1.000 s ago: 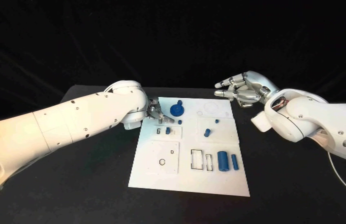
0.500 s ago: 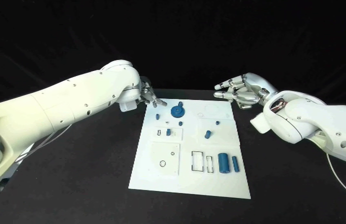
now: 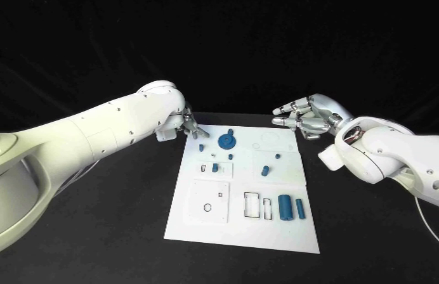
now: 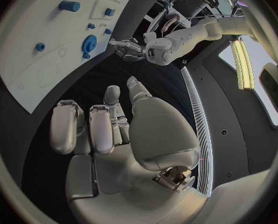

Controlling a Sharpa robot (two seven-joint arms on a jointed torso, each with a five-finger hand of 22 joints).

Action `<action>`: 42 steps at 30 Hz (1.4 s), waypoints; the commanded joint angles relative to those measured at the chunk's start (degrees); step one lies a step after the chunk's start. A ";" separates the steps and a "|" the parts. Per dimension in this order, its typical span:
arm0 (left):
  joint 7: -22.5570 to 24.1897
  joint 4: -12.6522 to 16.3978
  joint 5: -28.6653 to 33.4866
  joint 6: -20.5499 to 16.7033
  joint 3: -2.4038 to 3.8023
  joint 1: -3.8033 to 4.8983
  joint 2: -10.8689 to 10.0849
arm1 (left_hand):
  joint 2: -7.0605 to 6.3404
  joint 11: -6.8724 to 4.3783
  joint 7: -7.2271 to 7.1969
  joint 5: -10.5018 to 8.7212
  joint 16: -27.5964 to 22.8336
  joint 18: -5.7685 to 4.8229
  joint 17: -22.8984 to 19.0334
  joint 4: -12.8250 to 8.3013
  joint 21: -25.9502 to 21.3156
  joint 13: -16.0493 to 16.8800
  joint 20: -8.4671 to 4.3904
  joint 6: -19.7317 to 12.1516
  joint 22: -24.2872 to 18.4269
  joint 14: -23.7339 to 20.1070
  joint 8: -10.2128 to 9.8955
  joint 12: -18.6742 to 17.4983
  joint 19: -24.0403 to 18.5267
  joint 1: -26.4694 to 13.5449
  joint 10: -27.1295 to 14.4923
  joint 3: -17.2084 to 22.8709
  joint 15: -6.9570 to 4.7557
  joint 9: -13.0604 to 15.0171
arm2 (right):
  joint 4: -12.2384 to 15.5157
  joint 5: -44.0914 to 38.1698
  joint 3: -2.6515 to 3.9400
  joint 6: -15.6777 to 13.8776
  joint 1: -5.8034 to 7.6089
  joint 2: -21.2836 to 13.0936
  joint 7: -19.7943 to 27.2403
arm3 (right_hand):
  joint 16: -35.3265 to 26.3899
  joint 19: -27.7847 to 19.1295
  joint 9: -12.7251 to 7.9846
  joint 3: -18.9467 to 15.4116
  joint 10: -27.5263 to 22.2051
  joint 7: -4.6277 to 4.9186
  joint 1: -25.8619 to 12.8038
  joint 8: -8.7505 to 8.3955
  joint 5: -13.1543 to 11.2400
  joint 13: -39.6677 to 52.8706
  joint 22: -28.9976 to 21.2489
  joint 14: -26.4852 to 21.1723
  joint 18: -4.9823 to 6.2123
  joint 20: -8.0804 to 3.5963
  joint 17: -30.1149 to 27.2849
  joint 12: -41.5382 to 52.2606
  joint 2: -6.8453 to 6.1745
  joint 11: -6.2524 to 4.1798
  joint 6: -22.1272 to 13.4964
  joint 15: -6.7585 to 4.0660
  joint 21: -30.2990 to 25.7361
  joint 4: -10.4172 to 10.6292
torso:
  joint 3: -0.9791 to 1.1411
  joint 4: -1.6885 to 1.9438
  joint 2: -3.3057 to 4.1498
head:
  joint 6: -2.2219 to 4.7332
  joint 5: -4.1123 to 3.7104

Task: Assemble the parts on the task board

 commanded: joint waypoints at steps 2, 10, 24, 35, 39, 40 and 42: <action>1.52 -0.48 -0.77 2.83 -0.12 -0.19 0.60 | 0.62 0.03 0.04 0.00 0.14 0.02 15.10 0.03 0.06 0.13 0.21 0.68 4.17 5.93 -0.17 0.32 1.70 0.22 0.39 -0.48 0.27 -0.20 | -0.10 -0.10 0.00 0.60 -0.06 0.23 0.47 | -0.34 -0.22 -0.07 -0.39 -0.28 0.10 0.32 0.40 0.19 -0.05 -0.07 0.82 1.12 0.00 -0.05 -0.19 0.44 0.07 -0.27 0.46 -0.31 -0.10 | 0.02 -0.01 -0.06 | -0.22 0.04; 1.05 -0.32 -0.68 4.19 -0.26 -0.33 0.79 | 1.08 -0.07 -0.09 0.00 0.14 -0.04 15.10 0.01 0.26 0.28 0.16 1.17 4.44 5.93 -0.08 0.51 1.81 0.13 0.55 -0.72 0.20 -0.43 | -0.17 -0.16 -0.01 0.87 -0.08 0.33 0.44 | -0.42 -0.25 -0.07 -0.44 -0.32 0.11 0.55 0.41 0.22 -0.14 -0.17 0.80 1.14 -0.01 -0.13 -0.21 0.45 0.07 -0.30 0.45 -0.38 -0.18 | 0.11 -0.02 -0.09 | -0.23 0.05; 0.40 -0.78 -0.67 6.37 -0.30 -0.88 1.14 | 1.84 -0.20 -0.22 0.02 0.14 -0.12 15.10 -0.32 0.53 0.40 0.06 1.60 4.80 5.93 -0.07 0.71 1.95 1.09 0.69 -0.72 0.09 -0.83 | -0.10 -0.35 -0.02 1.22 -0.09 0.32 0.41 | -0.44 -0.28 -0.07 -0.49 -0.36 0.11 0.72 0.43 0.31 -0.23 -0.23 0.80 1.15 -0.01 -0.15 -0.23 0.47 0.07 -0.33 0.45 -0.43 -0.22 | 0.11 -0.04 -0.05 | -0.28 0.19; 0.53 -0.69 -0.63 6.60 -0.32 -1.10 1.15 | 2.51 -0.40 -0.47 0.03 0.14 -0.16 15.10 -0.62 0.67 0.63 -0.07 2.42 5.01 5.93 0.36 1.02 2.03 2.32 0.94 -0.66 -0.06 -0.93 | -0.12 -0.29 -0.03 1.45 -0.09 0.24 0.51 | -0.46 -0.29 -0.07 -0.62 -0.38 0.13 0.75 0.45 0.43 -0.30 -0.29 0.80 1.16 -0.02 -0.16 -0.23 0.47 0.09 -0.35 0.46 -0.48 -0.17 | 0.12 0.05 -0.07 | -0.37 0.22; 0.71 -0.62 -0.18 6.43 -0.32 -1.12 1.16 | 2.68 -0.44 -0.51 0.03 0.14 -0.16 15.10 -0.65 0.67 0.64 -0.10 2.53 5.03 5.93 0.45 1.05 2.04 2.52 0.96 -0.63 -0.10 -0.91 | -0.14 -0.24 -0.03 1.55 -0.09 0.25 0.59 | -0.47 -0.29 -0.06 -0.64 -0.39 0.13 0.74 0.45 0.43 -0.32 -0.29 0.80 1.16 -0.02 -0.16 -0.24 0.47 0.09 -0.35 0.46 -0.49 -0.16 | 0.11 0.04 -0.07 | -0.43 0.21; 0.77 -0.63 -0.02 6.33 -0.32 -1.12 1.17 | 2.76 -0.46 -0.53 0.03 0.14 -0.15 15.10 -0.66 0.65 0.62 -0.11 2.56 5.01 5.93 0.49 1.04 2.03 2.60 0.96 -0.60 -0.11 -0.90 | -0.15 -0.21 -0.03 1.63 -0.09 0.26 0.64 | -0.48 -0.29 -0.06 -0.76 -0.40 0.14 0.67 0.46 0.46 -0.36 -0.31 0.79 1.16 -0.01 -0.18 -0.24 0.42 0.11 -0.36 0.47 -0.50 -0.09 | 0.10 0.00 -0.09 | -0.44 0.22; 0.92 -0.68 0.29 6.14 -0.32 -1.12 1.20 | 3.07 -0.51 -0.58 0.03 0.14 -0.13 15.10 -0.71 0.57 0.57 -0.15 2.64 4.92 5.93 0.59 1.02 1.99 2.91 0.95 -0.48 -0.15 -0.87 | -0.16 -0.15 -0.03 1.74 -0.09 0.29 0.71 | -0.54 -0.30 -0.06 -1.02 -0.41 0.14 0.52 0.48 0.55 -0.43 -0.36 0.78 1.16 -0.01 -0.24 -0.22 0.32 0.13 -0.38 0.48 -0.55 0.05 | 0.11 -0.01 -0.09 | -0.45 0.31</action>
